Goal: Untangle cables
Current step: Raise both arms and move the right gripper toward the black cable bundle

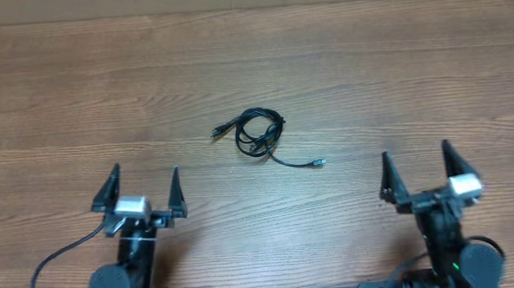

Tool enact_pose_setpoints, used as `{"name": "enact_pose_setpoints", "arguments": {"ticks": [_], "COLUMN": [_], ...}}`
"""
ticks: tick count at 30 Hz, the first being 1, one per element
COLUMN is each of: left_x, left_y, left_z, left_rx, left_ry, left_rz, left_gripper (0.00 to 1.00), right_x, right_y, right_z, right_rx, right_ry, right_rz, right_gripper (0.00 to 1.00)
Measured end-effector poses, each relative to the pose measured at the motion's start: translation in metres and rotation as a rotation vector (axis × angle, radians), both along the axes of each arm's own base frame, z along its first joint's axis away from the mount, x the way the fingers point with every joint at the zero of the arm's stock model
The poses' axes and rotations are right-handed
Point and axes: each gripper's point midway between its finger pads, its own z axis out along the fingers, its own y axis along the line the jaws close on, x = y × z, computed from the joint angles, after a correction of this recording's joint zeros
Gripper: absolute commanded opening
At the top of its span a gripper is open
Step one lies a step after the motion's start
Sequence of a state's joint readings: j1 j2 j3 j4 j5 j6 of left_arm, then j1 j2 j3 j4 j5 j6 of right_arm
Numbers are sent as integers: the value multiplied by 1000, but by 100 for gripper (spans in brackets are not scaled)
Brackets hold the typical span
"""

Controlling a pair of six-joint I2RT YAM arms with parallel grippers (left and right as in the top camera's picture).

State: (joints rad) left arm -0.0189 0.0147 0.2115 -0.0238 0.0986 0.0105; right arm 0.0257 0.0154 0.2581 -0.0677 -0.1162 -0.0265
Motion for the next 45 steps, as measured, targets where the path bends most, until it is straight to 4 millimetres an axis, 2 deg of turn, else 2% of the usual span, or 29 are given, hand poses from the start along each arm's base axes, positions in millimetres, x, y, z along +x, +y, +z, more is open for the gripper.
{"name": "enact_pose_setpoints", "arguments": {"ticks": [3, 5, 9, 11, 13, 16, 19, 24, 27, 32, 37, 45], "left_x": [-19, -32, -56, -62, -64, -61, -55, -55, -66, -83, -86, -89], "left_y": [-1, -3, -9, -14, -20, -30, -40, -52, -59, -66, -68, -69], "left_z": [43, 65, 113, 132, 148, 169, 185, 210, 218, 210, 192, 176], "left_rx": [-6, -9, -31, -39, -43, -52, -67, -76, -76, -82, -99, -109], "left_ry": [-54, -80, -128, -125, -94, -23, 84, 197, 224, 279, 362, 434], "left_rz": [-9, -22, -70, -101, -139, -200, -258, -331, -376, -424, -433, -433], "left_gripper": [100, 100, 100, 99, 100, 99, 100, 99, 99, 100, 100, 100], "right_x": [-23, -32, -33, -30, -30, -39, -55, -88, -104, -123, -125, -127], "right_y": [1, 1, 4, 8, 15, 22, 26, 31, 34, 44, 49, 62], "right_z": [49, 68, 83, 88, 99, 128, 157, 177, 187, 198, 202, 238], "right_rx": [-1, -2, -7, -12, -16, -18, -15, -9, -8, -11, -13, -35], "right_ry": [-52, -49, 81, 162, 239, 320, 379, 486, 485, 456, 440, 285], "right_rz": [11, 13, 26, 52, 90, 140, 167, 202, 222, 285, 321, 401], "right_gripper": [100, 100, 100, 100, 100, 100, 100, 100, 100, 100, 100, 100]}}
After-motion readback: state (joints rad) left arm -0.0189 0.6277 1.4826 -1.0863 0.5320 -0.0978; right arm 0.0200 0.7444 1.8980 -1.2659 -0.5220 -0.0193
